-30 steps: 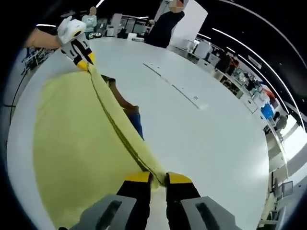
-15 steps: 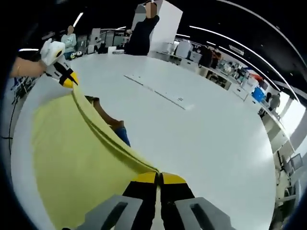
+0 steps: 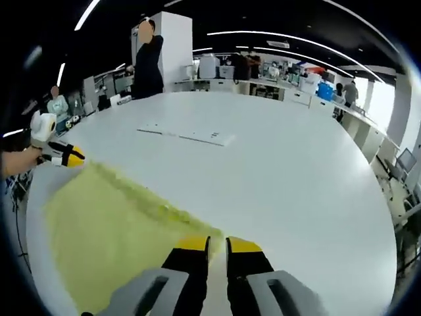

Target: Fold the garment on the visible template until the final outline fits inside the template.

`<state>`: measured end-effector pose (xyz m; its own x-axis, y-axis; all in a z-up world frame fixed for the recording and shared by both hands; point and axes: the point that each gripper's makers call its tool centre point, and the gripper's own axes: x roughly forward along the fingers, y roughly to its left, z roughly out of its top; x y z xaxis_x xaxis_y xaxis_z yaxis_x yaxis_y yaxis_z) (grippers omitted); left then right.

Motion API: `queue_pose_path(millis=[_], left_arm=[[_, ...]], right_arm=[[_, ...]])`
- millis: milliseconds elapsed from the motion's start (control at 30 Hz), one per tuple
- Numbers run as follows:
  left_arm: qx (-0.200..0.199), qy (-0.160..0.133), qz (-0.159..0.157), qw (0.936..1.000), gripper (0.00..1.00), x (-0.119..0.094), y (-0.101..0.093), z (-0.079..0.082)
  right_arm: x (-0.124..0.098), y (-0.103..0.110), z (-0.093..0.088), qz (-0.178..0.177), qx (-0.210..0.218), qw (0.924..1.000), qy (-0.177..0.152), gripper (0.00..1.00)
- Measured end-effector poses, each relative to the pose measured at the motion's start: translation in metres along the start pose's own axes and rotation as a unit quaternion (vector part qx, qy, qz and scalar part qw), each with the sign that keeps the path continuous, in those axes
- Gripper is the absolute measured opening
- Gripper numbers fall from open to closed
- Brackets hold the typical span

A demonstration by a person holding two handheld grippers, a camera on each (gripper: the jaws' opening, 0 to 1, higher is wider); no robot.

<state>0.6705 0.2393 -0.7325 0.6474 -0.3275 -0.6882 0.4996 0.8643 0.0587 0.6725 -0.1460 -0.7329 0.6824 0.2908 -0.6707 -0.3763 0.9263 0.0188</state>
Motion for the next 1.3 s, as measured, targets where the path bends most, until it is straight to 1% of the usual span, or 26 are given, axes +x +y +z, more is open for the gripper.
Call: queue_pose_path(millis=[67, 133, 200, 267, 300, 333, 400, 433, 500, 567, 700, 867, 967, 1000, 1167, 1300], left_arm=[[0.005, 0.003, 0.001, 1.0000, 0.07, -0.002, 0.000, -0.004], [-0.001, 0.004, -0.005, 1.0000, 0.11, -0.005, -0.001, -0.006], [-0.015, -0.012, -0.021, 0.9996, 0.14, -0.010, -0.006, -0.004], [-0.008, -0.029, -0.027, 0.9992, 0.17, -0.013, -0.009, 0.000], [-0.005, -0.036, -0.030, 0.9989, 0.20, -0.015, -0.010, 0.001], [-0.005, -0.040, -0.035, 0.9986, 0.23, -0.018, -0.012, 0.002], [-0.012, -0.058, -0.049, 0.9970, 0.30, -0.025, -0.018, 0.007], [-0.015, -0.068, -0.057, 0.9960, 0.32, -0.029, -0.022, 0.008], [-0.011, -0.072, -0.071, 0.9948, 0.38, -0.037, -0.029, 0.008], [-0.005, -0.073, -0.078, 0.9943, 0.44, -0.042, -0.034, 0.006], [0.003, -0.077, -0.095, 0.9925, 0.50, -0.055, -0.046, 0.001], [0.007, -0.081, -0.112, 0.9904, 0.59, -0.070, -0.058, -0.007], [-0.003, -0.084, -0.119, 0.9894, 0.63, -0.080, -0.067, -0.011], [-0.005, -0.087, -0.127, 0.9881, 0.64, -0.083, -0.073, -0.012], [0.000, -0.084, -0.136, 0.9871, 0.68, -0.093, -0.086, -0.023], [-0.003, -0.080, -0.145, 0.9861, 0.68, -0.100, -0.097, -0.032]], right_arm=[[-0.003, -0.002, 0.002, -0.005, 0.006, 1.0000, -0.004, 0.13], [-0.005, -0.002, 0.003, -0.002, 0.010, 0.9999, -0.006, 0.19], [-0.007, 0.003, 0.004, 0.008, 0.017, 0.9998, -0.007, 0.23], [-0.009, 0.008, 0.003, 0.018, 0.014, 0.9997, -0.005, 0.29], [-0.010, 0.012, 0.003, 0.028, 0.009, 0.9996, -0.005, 0.35], [-0.012, 0.022, 0.001, 0.053, -0.003, 0.9986, 0.000, 0.41], [-0.017, 0.035, -0.001, 0.079, -0.001, 0.9969, 0.007, 0.55], [-0.019, 0.040, -0.002, 0.088, -0.002, 0.9961, 0.010, 0.60], [-0.025, 0.047, -0.005, 0.100, -0.006, 0.9949, 0.014, 0.64], [-0.032, 0.054, -0.007, 0.114, -0.005, 0.9933, 0.018, 0.66], [-0.044, 0.065, -0.011, 0.131, -0.003, 0.9912, 0.018, 0.73], [-0.061, 0.076, -0.018, 0.144, -0.015, 0.9893, 0.021, 0.77], [-0.071, 0.079, -0.025, 0.147, -0.017, 0.9887, 0.024, 0.78], [-0.075, 0.080, -0.028, 0.147, -0.019, 0.9886, 0.026, 0.78], [-0.089, 0.083, -0.044, 0.146, -0.021, 0.9884, 0.035, 0.79], [-0.099, 0.086, -0.056, 0.146, -0.023, 0.9882, 0.040, 0.76]])
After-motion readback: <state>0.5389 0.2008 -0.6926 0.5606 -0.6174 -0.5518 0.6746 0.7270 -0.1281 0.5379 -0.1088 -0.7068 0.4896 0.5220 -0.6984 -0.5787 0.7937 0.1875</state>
